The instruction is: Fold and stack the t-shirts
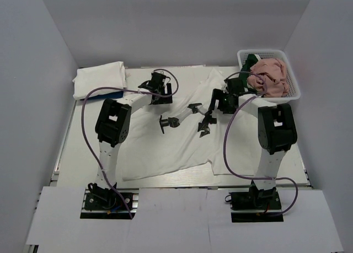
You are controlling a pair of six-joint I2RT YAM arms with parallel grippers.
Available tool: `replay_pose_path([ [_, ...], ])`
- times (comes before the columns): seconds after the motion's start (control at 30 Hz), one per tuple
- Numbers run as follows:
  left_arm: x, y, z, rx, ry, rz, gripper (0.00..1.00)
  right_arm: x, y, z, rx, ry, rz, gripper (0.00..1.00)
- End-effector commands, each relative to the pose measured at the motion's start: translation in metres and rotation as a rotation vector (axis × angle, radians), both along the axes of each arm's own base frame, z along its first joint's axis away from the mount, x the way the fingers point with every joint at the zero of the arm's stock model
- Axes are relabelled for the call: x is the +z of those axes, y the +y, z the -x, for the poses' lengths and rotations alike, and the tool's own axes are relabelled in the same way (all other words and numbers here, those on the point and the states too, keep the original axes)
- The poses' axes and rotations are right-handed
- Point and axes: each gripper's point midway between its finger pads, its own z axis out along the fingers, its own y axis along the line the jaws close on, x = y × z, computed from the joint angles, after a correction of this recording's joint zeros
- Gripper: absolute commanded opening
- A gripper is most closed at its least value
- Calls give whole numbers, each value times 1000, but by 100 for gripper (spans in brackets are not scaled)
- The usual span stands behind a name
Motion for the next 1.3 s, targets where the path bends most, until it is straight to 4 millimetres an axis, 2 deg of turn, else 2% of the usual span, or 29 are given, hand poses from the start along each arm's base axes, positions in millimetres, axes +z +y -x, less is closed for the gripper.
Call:
replay_pose_path([
  [0.0,21,-15,-10,-45,-48,79,100,-14,-3,5,-28,38,-95,90],
  [0.03,11,-10,-10,-26,-40,53,100,-18,-8,9,-39,52,-96,90],
  [0.1,7,-8,-17,-10,-51,38,100,-26,-16,20,-60,79,-88,90],
  [0.17,-9,6,-14,46,2,-6,100,-37,-35,43,-107,130,-60,90],
  [0.2,-18,15,-19,82,24,-20,100,-35,-42,47,-137,133,-60,90],
  [0.23,-24,28,-19,123,47,-43,100,-48,-52,67,-171,187,-44,90],
  [0.27,-29,34,-16,145,78,-47,100,-51,-55,75,-194,207,-44,90],
  [0.3,-34,43,-9,187,116,-54,100,-40,-59,78,-239,198,-60,90],
  [0.33,-40,56,-5,224,141,-63,100,-56,-65,104,-263,255,-45,90],
  [0.37,-48,67,6,255,172,-79,100,-56,-68,111,-280,264,-39,90],
  [0.4,-49,75,11,299,184,-75,100,-45,-74,113,-315,234,-23,90],
  [0.43,-48,88,13,336,183,-80,100,-51,-77,128,-331,265,-11,90],
  [0.5,-41,103,24,381,189,-91,100,-50,-79,147,-331,274,-6,90],
  [0.57,-38,110,32,399,201,-91,100,-45,-75,155,-302,271,-15,90],
  [0.6,-26,111,33,399,182,-81,100,-41,-69,154,-275,265,-46,90],
  [0.67,-18,103,28,350,144,-40,100,-25,-56,146,-202,208,-99,90],
  [0.7,-9,98,23,327,120,-19,100,-13,-51,133,-178,162,-109,90],
  [0.73,2,85,20,262,91,12,100,-3,-49,128,-150,123,-112,90],
  [0.9,34,54,3,109,19,87,100,60,-36,78,-72,-85,-90,90],
  [0.93,48,53,-3,107,-11,98,100,74,-36,66,-79,-129,-77,90],
  [0.97,48,53,-3,99,-13,91,100,75,-39,59,-82,-149,-45,90],
  [1.0,64,52,-6,90,-46,96,100,93,-32,45,-65,-200,-44,90],
  [1.03,68,53,-4,90,-47,96,100,99,-32,39,-73,-219,-28,90],
  [1.07,76,55,-5,90,-65,86,100,88,-30,33,-63,-198,-2,90],
  [1.1,82,60,-4,105,-80,73,100,88,-28,27,-53,-201,7,90],
  [1.13,92,65,2,116,-97,67,100,114,-17,7,-33,-258,-2,90],
  [1.17,94,70,9,127,-93,53,100,88,-15,1,-6,-200,31,90],
  [1.2,95,76,15,157,-97,44,100,102,-10,-15,1,-235,28,90],
  [1.27,92,97,36,229,-84,37,100,94,7,-41,43,-229,39,90],
])
